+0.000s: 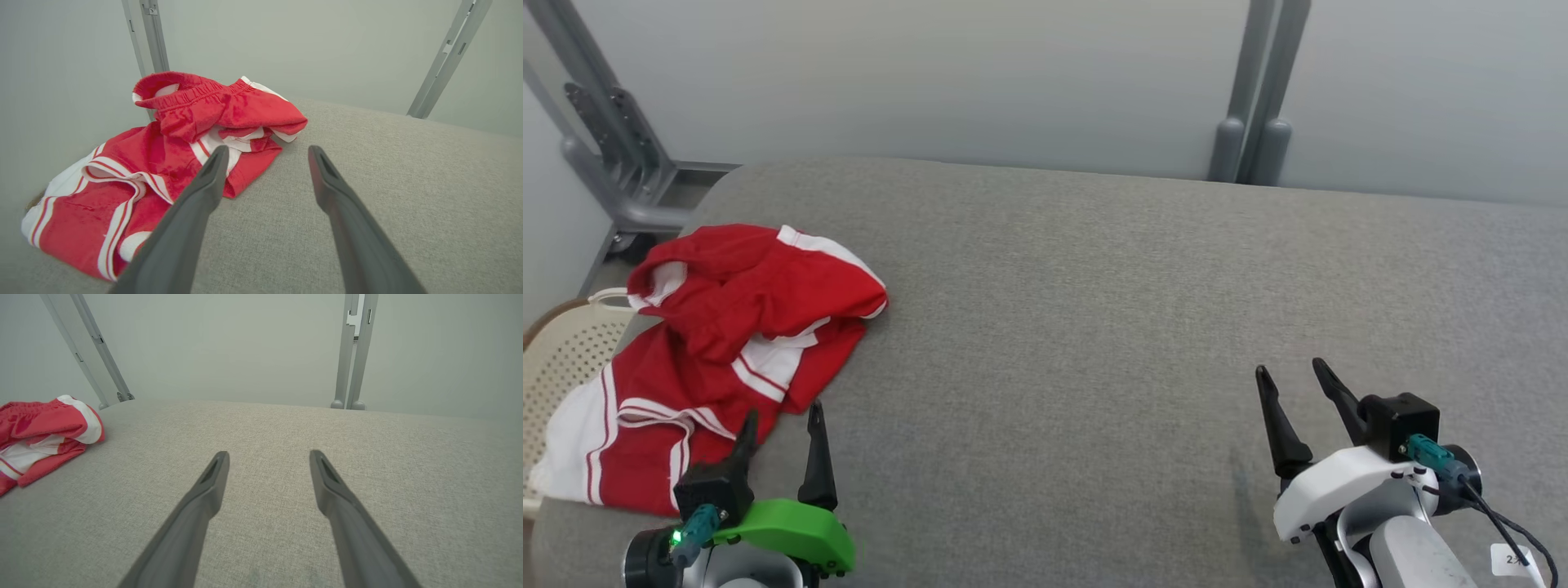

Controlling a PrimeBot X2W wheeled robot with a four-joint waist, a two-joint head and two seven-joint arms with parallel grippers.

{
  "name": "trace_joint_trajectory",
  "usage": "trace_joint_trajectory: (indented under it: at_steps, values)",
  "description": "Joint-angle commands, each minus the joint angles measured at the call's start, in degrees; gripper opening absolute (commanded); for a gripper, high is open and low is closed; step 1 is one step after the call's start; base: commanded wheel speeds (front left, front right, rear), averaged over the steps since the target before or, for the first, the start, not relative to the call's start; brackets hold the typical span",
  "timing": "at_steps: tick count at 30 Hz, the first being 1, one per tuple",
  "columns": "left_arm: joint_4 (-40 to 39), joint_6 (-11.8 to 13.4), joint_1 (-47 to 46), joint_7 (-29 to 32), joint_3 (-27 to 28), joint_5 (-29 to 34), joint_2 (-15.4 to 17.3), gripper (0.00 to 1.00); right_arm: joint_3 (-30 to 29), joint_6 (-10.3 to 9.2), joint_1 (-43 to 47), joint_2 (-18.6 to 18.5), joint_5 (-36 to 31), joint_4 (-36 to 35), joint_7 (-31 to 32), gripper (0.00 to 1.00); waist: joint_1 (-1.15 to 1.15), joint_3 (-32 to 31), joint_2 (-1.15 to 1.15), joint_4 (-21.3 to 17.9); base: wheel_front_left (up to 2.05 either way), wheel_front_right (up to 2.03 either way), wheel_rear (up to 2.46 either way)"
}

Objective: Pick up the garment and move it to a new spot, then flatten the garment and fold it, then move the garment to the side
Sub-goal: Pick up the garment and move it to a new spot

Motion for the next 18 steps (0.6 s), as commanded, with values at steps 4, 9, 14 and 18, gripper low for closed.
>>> trace_joint_trajectory:
  at_steps: [4,9,14,18]
  values:
    - [-0.81,0.36,1.14,0.55,-0.08,0.14,0.84,1.0,0.4,0.0,0.68,-0.17,-0.01,-0.23,0.02,1.0,0.0,-0.35,0.0,7.48,0.0,0.0,0.0]
    - [-1.55,0.99,1.71,1.06,-0.17,0.33,1.39,1.0,1.14,0.0,0.7,-0.17,0.69,-0.05,-0.22,1.0,0.0,-0.26,0.0,11.89,0.0,0.0,0.0]
    - [-2.28,0.9,2.42,0.67,-0.12,-0.29,1.61,1.0,1.73,0.0,0.29,-0.2,1.08,0.41,-0.54,1.0,0.0,0.02,0.0,15.79,0.0,0.0,0.0]
    - [-1.87,1.12,2.57,0.84,0.2,-0.95,1.67,1.0,1.9,0.0,0.0,-0.2,1.67,0.77,-0.82,1.0,0.0,0.23,0.0,17.39,0.0,0.0,0.0]
